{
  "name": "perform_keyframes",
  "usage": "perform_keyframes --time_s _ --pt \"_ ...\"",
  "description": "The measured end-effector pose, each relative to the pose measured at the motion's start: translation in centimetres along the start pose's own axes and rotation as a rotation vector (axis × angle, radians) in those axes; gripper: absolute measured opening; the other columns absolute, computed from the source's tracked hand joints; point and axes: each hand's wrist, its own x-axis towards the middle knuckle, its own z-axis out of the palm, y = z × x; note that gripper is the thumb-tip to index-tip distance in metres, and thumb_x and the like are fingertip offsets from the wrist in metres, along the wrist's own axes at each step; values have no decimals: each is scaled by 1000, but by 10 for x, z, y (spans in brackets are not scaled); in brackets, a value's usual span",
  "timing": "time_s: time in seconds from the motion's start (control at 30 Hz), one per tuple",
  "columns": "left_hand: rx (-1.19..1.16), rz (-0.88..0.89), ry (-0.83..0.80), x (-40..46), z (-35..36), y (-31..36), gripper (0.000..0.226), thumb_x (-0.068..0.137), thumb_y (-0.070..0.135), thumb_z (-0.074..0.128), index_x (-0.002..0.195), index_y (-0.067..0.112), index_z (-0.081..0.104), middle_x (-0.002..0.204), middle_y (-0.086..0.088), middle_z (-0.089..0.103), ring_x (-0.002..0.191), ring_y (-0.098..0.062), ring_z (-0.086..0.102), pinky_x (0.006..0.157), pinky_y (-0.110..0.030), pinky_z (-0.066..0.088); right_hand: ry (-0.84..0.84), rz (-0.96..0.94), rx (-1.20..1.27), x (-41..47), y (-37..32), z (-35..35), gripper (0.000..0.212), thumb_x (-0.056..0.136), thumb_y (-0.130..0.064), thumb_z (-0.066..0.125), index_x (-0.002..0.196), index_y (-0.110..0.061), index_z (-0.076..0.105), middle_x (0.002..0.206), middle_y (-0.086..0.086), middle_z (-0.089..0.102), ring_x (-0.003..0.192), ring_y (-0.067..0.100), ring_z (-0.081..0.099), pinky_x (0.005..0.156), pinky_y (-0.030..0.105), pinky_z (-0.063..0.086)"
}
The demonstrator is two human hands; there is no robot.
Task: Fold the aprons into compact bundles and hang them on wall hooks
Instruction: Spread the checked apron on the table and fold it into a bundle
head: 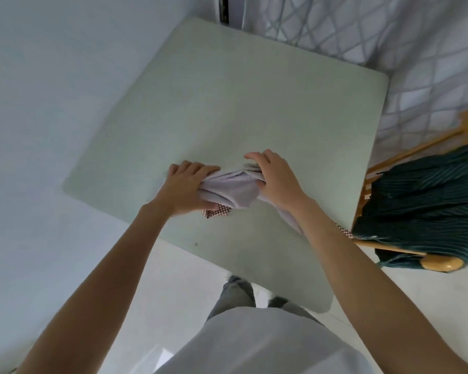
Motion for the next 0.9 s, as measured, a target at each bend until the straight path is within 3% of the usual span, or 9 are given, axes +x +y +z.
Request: perform_keyframes --time_s 0.13,0.23,0.33,0.4,0.5,0.6,0.67,0.73,0.9 --pt "-146 -69 -162 -12 36 -6 88 64 77 51 139 34 37 133 10 48 127 -16 37 111 -39 4 -288 65 -233 -14 21 14 73 75 -20 72 140 -23 38 124 10 42 116 31 41 96 39 33" --pt "-177 -77 -98 -12 60 -18 71 72 66 52 130 24 49 126 2 55 119 -21 48 106 -37 21 -551 161 -259 -26 35 23 103 65 -53 75 148 -29 17 147 7 22 135 30 19 110 44 20" --pt "-179 -74 -103 -15 73 -29 69 69 66 45 124 24 55 118 2 59 112 -23 53 100 -40 38 -444 198 -134 -23 32 33 83 72 -76 38 142 -33 32 150 4 26 139 26 18 113 43 16" --pt "-187 -69 -84 -19 76 -35 66 70 66 48 120 24 58 116 2 61 110 -22 55 98 -40 42 -297 220 31 -13 24 40 72 78 -69 22 126 -27 56 141 3 42 133 25 31 111 41 22" --pt "-215 -40 -17 -23 74 -43 50 71 43 70 114 19 63 113 -2 62 109 -25 56 94 -42 46 -124 124 64 10 17 46 52 90 -47 35 104 -10 68 120 6 61 114 29 50 97 40 37" --pt "-252 -46 16 -25 69 -50 34 73 23 77 104 14 68 113 -4 64 110 -23 56 94 -36 45 -302 32 -35 32 18 53 34 94 -18 48 127 -16 55 131 5 56 122 27 46 100 38 34" --pt "-273 -81 8 -26 62 -54 22 79 21 72 99 12 68 107 -2 66 105 -20 58 92 -34 47 -509 -3 -111 39 20 57 48 92 -11 48 139 -22 43 137 5 51 125 26 43 102 36 32" --pt "-260 -102 15 -28 55 -56 15 86 24 65 96 13 67 96 0 68 94 -19 61 86 -34 47 -564 -9 -171 36 23 59 51 92 -10 49 140 -24 40 131 10 55 118 27 48 94 34 36" --pt "-120 -157 55 -38 41 -50 52 89 54 30 104 14 61 90 -4 71 91 -24 63 88 -34 42 -351 -29 -180 22 34 53 40 87 -15 59 127 -19 55 115 7 64 106 27 51 84 34 37"
